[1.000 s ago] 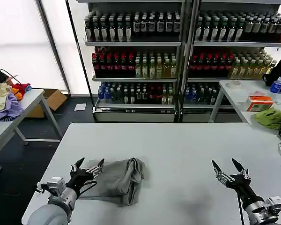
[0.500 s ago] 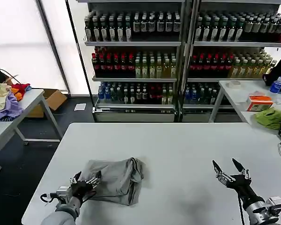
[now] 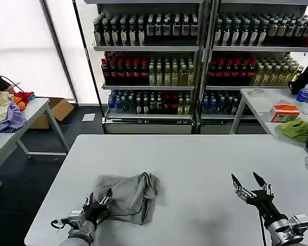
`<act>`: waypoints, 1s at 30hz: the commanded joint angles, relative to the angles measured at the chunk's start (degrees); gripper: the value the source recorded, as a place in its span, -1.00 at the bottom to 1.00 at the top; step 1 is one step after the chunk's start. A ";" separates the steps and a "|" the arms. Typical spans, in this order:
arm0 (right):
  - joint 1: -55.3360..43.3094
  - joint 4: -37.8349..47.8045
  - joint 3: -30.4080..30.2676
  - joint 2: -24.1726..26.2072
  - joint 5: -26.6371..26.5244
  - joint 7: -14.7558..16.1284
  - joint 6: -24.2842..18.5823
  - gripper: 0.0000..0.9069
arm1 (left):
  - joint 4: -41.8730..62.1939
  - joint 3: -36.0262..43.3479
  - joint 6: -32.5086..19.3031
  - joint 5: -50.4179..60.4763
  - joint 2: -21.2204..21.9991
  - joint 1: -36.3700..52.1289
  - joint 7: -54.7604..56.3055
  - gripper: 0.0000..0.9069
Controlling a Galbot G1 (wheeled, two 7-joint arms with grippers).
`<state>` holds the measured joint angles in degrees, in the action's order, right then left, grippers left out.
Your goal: Fold and organize the clothes.
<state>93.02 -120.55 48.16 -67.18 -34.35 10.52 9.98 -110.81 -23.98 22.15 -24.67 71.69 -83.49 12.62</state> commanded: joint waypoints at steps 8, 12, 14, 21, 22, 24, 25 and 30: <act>-1.87 0.84 -0.92 0.17 -0.94 -0.45 0.17 1.00 | -3.85 -8.93 -1.77 -13.77 7.13 -3.35 0.57 -0.98; -1.71 0.73 -1.50 -0.30 -0.95 -0.53 0.13 1.00 | -7.36 -14.15 -1.79 -16.35 6.48 -3.04 0.33 -0.98; -1.41 0.73 -1.54 -0.31 -0.92 -0.47 0.02 1.00 | -8.86 -18.29 -0.69 -19.16 5.54 -2.17 0.66 -0.98; -0.55 0.45 -1.17 -0.94 -1.38 -0.53 -0.65 1.00 | -12.23 -37.43 6.52 -26.70 -0.60 -0.19 -4.08 -1.00; -0.67 0.59 -1.43 -1.37 -1.33 -0.66 -0.76 1.00 | -12.24 -40.32 6.82 -27.63 -2.12 -0.49 -5.16 -1.00; -0.82 0.66 -2.10 -1.79 -1.30 -0.79 -0.97 1.00 | -12.09 -43.25 7.60 -30.00 -4.87 -1.43 -6.45 -1.00; -0.81 0.62 -2.19 -1.85 -1.28 -0.79 -1.00 1.00 | -12.00 -44.66 8.24 -31.59 -6.25 -1.86 -6.55 -1.00; 0.51 -0.50 -3.05 -3.66 -1.07 -0.99 -1.50 1.00 | -13.61 -47.87 9.77 -36.43 -10.75 -3.57 -5.00 -0.98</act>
<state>92.38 -120.22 46.12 -68.82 -35.49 9.66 9.04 -120.76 -56.34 27.88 -50.20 69.31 -85.61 9.63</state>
